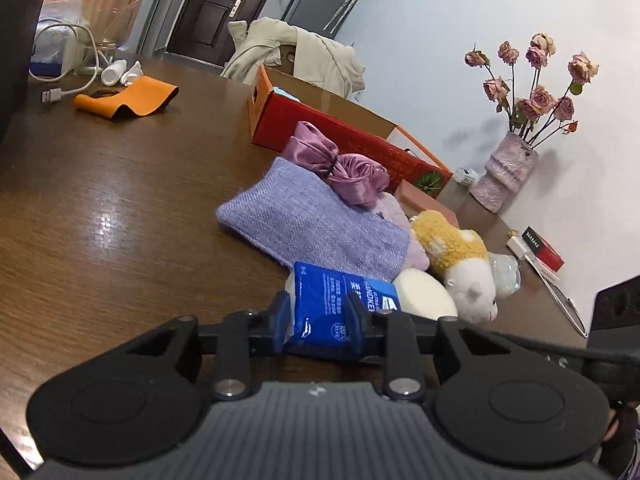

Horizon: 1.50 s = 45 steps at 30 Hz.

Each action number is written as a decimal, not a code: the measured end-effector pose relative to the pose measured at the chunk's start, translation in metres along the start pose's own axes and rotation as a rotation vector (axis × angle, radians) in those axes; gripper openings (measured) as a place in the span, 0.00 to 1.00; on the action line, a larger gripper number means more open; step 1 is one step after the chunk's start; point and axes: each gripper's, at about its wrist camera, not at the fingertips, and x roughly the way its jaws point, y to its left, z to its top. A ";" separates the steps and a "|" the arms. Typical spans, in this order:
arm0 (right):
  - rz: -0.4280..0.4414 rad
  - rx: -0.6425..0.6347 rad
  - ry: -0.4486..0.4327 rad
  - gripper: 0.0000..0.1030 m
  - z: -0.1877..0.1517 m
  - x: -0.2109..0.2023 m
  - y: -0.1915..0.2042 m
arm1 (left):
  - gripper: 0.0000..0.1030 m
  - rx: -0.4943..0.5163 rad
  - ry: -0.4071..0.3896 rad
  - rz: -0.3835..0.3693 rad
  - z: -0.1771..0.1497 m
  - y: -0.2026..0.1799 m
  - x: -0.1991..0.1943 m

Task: Organize soft objects
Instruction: 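Close both tools on the blue tissue packet, then carry the blue tissue packet into the box and open both tools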

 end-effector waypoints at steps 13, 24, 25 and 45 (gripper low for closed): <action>0.027 -0.045 -0.087 0.22 -0.001 -0.060 0.002 | 0.22 0.003 -0.057 -0.034 -0.014 -0.050 -0.045; 0.035 -0.044 -0.193 0.22 0.110 -0.072 -0.025 | 0.22 0.101 -0.140 -0.115 0.084 -0.094 0.004; 0.021 -0.065 -0.196 0.22 0.132 -0.065 -0.027 | 0.22 0.105 -0.138 -0.114 0.100 -0.096 0.015; -0.050 0.065 0.158 0.23 0.284 0.181 -0.104 | 0.26 0.041 0.101 0.159 0.236 -0.010 0.224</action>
